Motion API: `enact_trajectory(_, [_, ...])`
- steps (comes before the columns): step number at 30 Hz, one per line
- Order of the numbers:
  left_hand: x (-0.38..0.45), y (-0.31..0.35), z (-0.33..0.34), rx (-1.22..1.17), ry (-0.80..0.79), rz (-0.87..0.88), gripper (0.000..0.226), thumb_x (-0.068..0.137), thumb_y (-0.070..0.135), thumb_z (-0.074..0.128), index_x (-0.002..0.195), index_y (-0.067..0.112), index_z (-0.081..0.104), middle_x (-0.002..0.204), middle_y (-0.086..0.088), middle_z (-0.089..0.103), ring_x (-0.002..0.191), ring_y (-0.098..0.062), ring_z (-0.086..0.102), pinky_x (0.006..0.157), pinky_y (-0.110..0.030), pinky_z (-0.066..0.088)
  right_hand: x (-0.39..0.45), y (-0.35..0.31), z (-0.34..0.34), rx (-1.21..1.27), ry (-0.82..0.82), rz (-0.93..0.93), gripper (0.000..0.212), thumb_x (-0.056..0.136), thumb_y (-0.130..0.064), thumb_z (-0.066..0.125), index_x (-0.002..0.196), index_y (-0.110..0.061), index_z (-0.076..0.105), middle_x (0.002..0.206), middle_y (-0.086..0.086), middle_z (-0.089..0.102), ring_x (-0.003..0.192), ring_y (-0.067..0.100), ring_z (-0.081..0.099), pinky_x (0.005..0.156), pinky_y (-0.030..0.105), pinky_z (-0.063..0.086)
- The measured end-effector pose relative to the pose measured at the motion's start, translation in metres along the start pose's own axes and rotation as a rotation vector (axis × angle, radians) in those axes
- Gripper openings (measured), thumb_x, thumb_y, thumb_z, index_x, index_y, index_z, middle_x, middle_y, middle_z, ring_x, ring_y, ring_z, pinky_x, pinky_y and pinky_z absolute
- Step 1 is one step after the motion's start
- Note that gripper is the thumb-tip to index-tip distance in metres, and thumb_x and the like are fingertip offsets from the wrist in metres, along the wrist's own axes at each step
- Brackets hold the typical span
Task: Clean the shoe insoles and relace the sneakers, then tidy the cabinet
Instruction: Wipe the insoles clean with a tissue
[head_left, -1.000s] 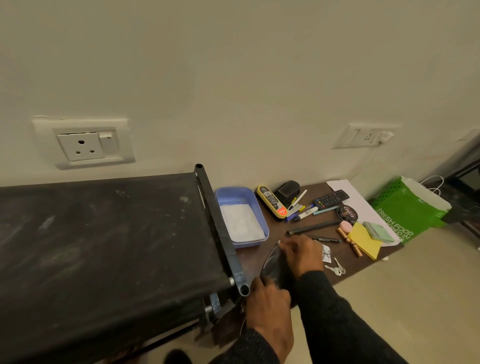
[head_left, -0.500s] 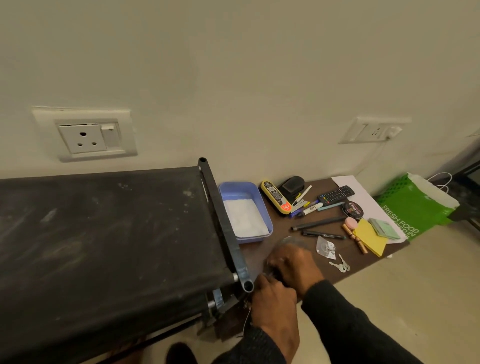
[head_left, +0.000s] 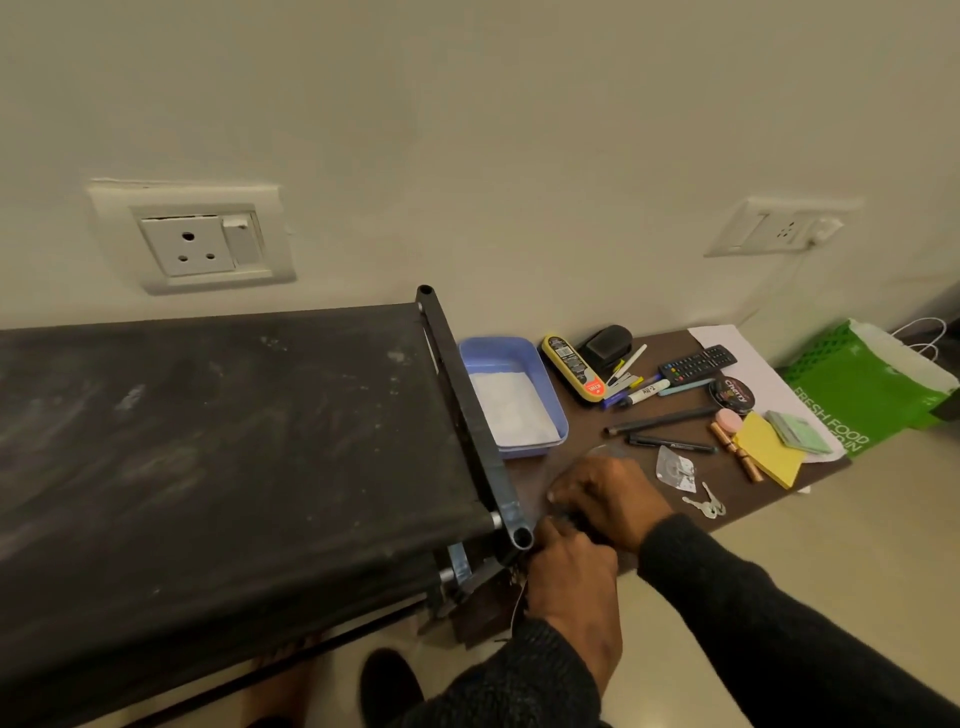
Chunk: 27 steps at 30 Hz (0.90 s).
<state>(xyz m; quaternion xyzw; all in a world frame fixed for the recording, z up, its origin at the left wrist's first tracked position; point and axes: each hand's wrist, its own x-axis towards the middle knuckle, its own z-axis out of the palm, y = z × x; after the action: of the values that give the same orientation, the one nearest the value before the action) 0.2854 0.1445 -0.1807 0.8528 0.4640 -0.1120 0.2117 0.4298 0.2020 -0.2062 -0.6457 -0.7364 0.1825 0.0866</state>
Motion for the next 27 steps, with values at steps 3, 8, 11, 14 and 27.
enact_trajectory(3, [-0.002,-0.004,-0.002,0.024,-0.034,0.022,0.042,0.092,0.012,0.063,0.133,0.009,0.054,0.139,-0.029,0.038,0.124,-0.040,0.038,0.093,-0.041,0.052,0.021,0.021,-0.005,-0.061,0.184,0.240,0.014,0.095,-0.018,0.063,0.104,-0.015,0.074,0.107,-0.002,0.066,0.099,0.012,0.057,0.088,0.024,0.043])
enact_trajectory(8, [0.004,-0.001,-0.004,0.013,-0.040,0.026,0.034,0.099,0.008,0.050,0.132,0.007,0.057,0.139,-0.030,0.039,0.126,-0.041,0.037,0.088,-0.038,0.047,0.005,0.003,0.009,-0.015,0.219,0.274,0.013,0.097,-0.020,0.062,0.102,-0.018,0.073,0.104,-0.003,0.065,0.096,0.011,0.060,0.087,0.025,0.049])
enact_trajectory(11, [0.009,0.002,0.000,-0.026,-0.049,0.003,0.034,0.101,0.005,0.047,0.133,0.004,0.057,0.145,-0.030,0.032,0.132,-0.043,0.033,0.097,-0.044,0.051,-0.003,0.005,0.008,0.034,0.117,0.180,0.014,0.097,-0.019,0.060,0.104,-0.022,0.072,0.109,-0.007,0.065,0.095,0.001,0.056,0.087,0.019,0.049])
enact_trajectory(14, [0.005,-0.001,-0.007,-0.058,-0.078,0.002,0.038,0.102,0.004,0.046,0.139,0.001,0.051,0.149,-0.030,0.026,0.136,-0.043,0.032,0.104,-0.045,0.047,0.021,0.026,-0.005,0.032,0.210,0.369,0.016,0.098,-0.019,0.060,0.105,-0.014,0.073,0.109,0.002,0.067,0.093,0.007,0.054,0.083,0.021,0.044])
enact_trajectory(27, [-0.005,-0.009,-0.009,0.019,-0.050,0.064,0.047,0.090,0.006,0.061,0.136,0.010,0.051,0.149,-0.031,0.027,0.134,-0.048,0.029,0.106,-0.048,0.045,0.023,0.029,0.013,0.183,0.404,0.625,0.014,0.095,-0.017,0.064,0.104,-0.017,0.074,0.110,0.005,0.070,0.101,0.019,0.062,0.092,0.035,0.051])
